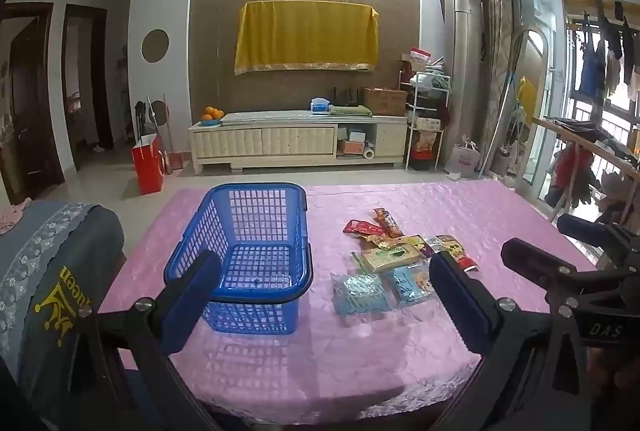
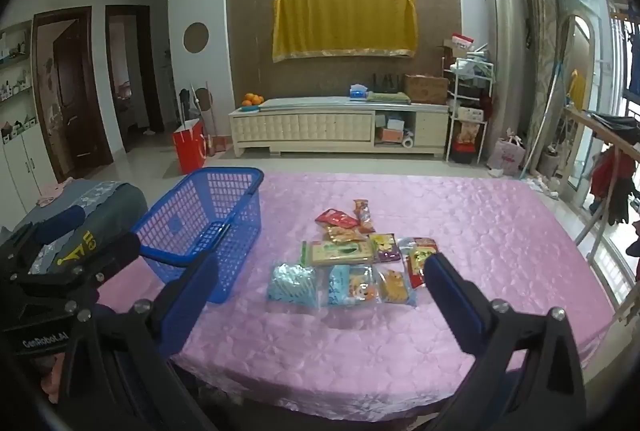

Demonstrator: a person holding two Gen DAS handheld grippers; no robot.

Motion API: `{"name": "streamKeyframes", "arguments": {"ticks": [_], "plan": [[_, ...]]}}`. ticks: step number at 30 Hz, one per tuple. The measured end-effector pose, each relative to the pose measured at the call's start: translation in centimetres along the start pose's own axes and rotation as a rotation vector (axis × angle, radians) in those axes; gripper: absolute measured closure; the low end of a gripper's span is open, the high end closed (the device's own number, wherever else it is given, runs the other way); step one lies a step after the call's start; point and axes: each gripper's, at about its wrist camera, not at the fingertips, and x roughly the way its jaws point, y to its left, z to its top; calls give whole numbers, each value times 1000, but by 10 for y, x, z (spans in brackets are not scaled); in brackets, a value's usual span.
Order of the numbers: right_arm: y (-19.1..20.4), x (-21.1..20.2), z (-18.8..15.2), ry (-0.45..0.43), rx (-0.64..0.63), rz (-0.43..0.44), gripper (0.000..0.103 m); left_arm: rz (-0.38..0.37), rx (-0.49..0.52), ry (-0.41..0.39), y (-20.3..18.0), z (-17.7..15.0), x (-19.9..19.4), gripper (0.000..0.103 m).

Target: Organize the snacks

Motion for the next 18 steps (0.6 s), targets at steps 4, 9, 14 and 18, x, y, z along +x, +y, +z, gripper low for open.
{"name": "streamKeyframes", "arguments": {"ticks": [4, 9, 14, 18], "plan": [[8, 2, -2, -2, -33, -19, 0, -19, -23, 22, 3, -1, 0, 0], [5, 2, 1, 9, -6, 15, 0, -16, -28, 24, 9, -2, -2, 0], [6, 4, -1, 12, -7, 27, 0, -4, -21, 23, 9, -3, -3, 0], [5, 4, -2, 13, -6, 28, 0, -5, -18, 25, 7, -5, -3, 0]]}}
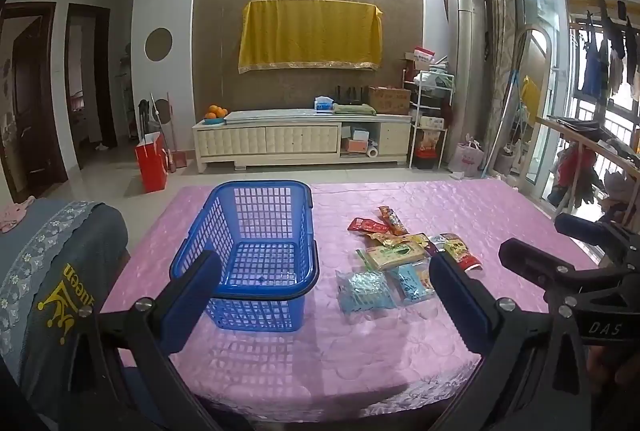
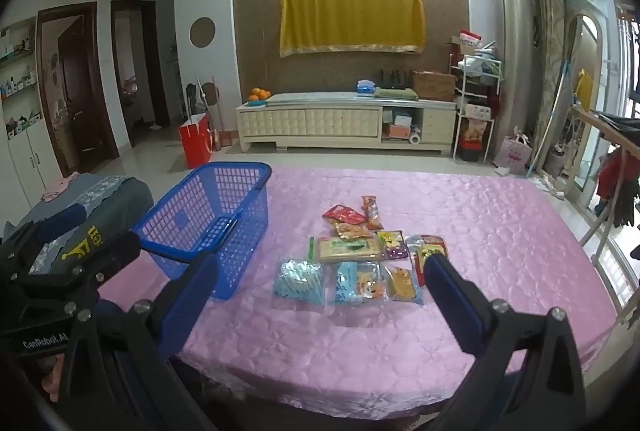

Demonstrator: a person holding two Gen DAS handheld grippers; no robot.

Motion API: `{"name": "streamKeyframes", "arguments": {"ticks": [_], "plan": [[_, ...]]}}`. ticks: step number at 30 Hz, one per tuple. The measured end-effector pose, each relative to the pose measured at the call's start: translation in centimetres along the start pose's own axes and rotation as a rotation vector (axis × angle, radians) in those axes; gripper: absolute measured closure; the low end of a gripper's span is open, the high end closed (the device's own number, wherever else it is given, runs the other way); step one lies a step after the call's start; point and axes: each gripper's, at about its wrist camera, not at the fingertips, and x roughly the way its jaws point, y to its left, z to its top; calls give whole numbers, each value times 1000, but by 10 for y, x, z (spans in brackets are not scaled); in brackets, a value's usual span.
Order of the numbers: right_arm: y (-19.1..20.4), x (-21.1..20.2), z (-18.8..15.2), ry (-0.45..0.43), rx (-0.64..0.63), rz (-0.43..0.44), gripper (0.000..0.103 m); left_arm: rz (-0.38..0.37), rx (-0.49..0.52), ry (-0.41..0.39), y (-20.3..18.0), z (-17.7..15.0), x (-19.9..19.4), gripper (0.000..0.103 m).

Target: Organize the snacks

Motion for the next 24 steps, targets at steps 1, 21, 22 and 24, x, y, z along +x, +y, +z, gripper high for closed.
{"name": "streamKeyframes", "arguments": {"ticks": [1, 21, 22, 24], "plan": [[0, 0, 0, 0, -1, 0, 0, 1, 2, 2, -1, 1, 0, 0], [-1, 2, -1, 19, 7, 19, 0, 2, 5, 28, -4, -1, 4, 0], [-1, 2, -1, 20, 8, 20, 0, 1, 6, 27, -4, -1, 4, 0], [-1, 2, -1, 22, 8, 22, 0, 0, 4, 29, -3, -1, 5, 0]]}}
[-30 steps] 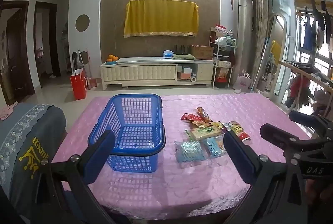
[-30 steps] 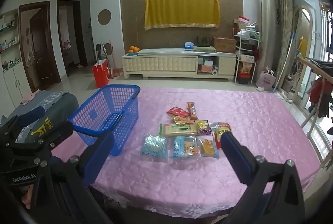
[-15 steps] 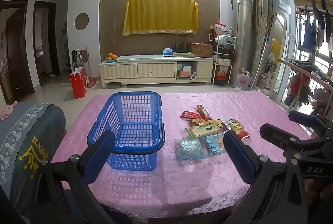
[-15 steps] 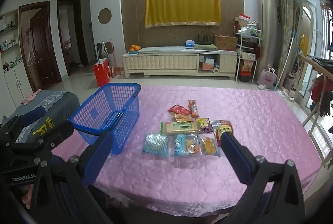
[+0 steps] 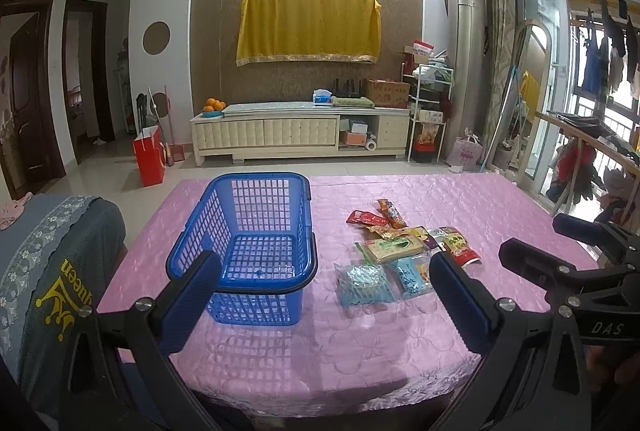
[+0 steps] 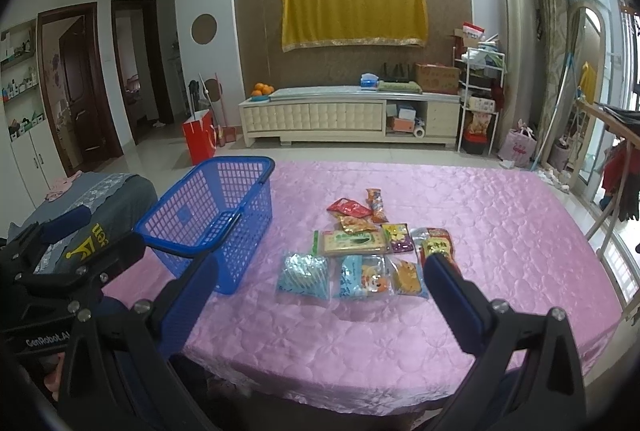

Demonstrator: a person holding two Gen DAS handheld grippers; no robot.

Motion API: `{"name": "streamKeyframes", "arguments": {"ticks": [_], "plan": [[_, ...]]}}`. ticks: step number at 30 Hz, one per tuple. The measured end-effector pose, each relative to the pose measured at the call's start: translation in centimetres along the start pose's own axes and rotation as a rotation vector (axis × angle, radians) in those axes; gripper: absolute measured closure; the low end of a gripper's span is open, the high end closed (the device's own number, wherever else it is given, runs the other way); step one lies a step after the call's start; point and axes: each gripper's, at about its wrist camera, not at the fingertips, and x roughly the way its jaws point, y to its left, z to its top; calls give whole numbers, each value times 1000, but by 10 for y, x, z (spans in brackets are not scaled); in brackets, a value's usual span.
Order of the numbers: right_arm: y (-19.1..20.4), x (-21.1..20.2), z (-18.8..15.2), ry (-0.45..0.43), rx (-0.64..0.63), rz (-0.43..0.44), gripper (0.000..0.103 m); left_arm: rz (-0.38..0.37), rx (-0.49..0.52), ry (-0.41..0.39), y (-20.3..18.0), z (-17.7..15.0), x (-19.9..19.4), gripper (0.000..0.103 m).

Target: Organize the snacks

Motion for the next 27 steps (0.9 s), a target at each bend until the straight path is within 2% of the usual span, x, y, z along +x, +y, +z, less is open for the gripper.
{"name": "streamKeyframes", "arguments": {"ticks": [27], "plan": [[0, 1, -1, 21, 6, 6, 0, 0, 3, 4, 0, -6, 6, 0]]}}
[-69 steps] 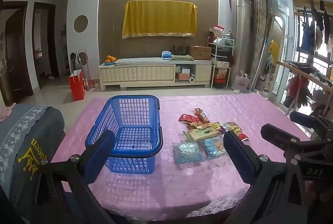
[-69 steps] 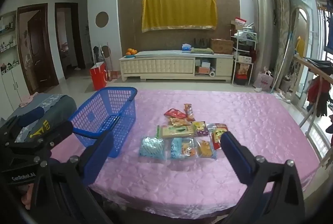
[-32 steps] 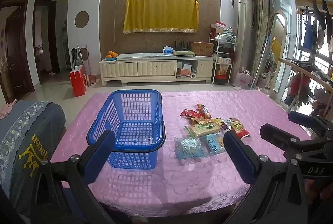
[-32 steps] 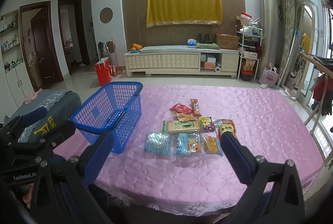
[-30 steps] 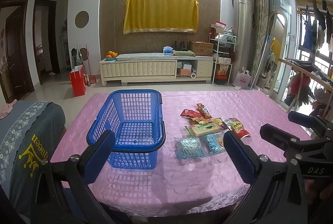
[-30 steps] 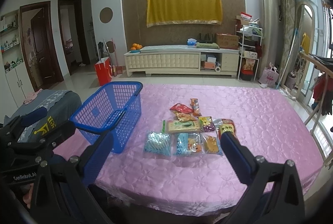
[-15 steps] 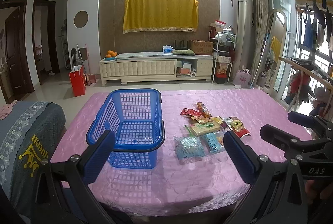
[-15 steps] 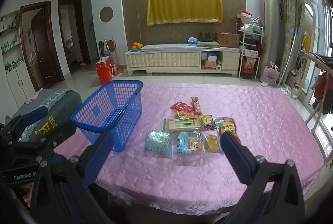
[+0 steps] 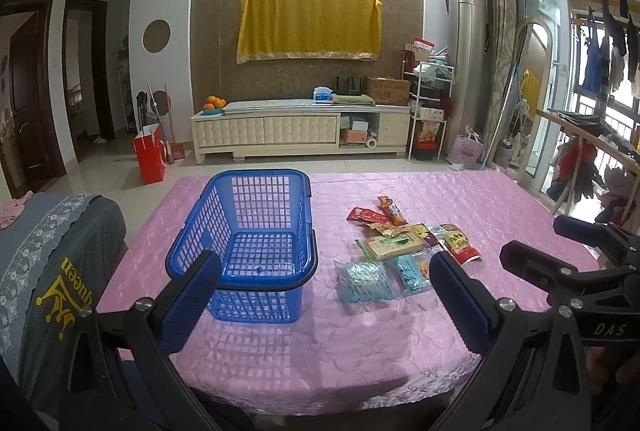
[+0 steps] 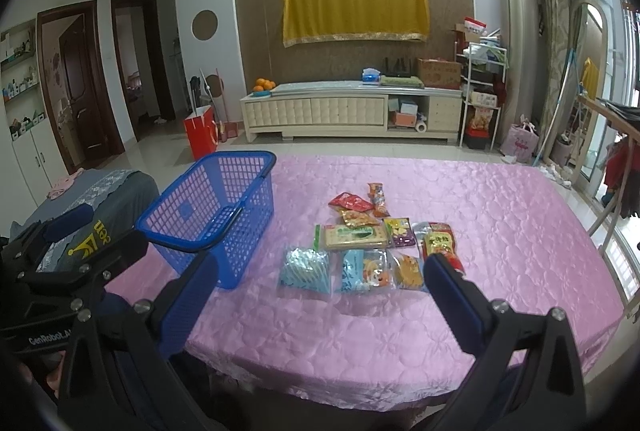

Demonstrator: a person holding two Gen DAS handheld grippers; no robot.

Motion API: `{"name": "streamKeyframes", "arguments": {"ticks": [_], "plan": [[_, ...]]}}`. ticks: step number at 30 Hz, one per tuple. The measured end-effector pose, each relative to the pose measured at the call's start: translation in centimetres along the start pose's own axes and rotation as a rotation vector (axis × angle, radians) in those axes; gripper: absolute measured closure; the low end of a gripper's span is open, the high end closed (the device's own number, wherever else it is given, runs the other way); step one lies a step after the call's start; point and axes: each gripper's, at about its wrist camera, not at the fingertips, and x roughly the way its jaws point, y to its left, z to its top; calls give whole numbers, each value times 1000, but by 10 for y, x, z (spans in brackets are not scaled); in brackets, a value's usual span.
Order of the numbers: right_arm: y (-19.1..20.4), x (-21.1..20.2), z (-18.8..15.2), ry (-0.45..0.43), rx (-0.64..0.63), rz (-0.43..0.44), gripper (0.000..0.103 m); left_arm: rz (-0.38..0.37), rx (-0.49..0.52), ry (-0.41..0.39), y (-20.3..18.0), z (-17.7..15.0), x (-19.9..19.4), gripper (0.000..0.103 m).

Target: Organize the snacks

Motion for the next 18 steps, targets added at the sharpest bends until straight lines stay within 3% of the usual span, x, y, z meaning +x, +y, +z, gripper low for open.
{"name": "streamKeyframes", "arguments": {"ticks": [18], "plan": [[0, -4, 0, 0, 2, 12, 0, 0, -1, -1, -1, 0, 0, 0]]}}
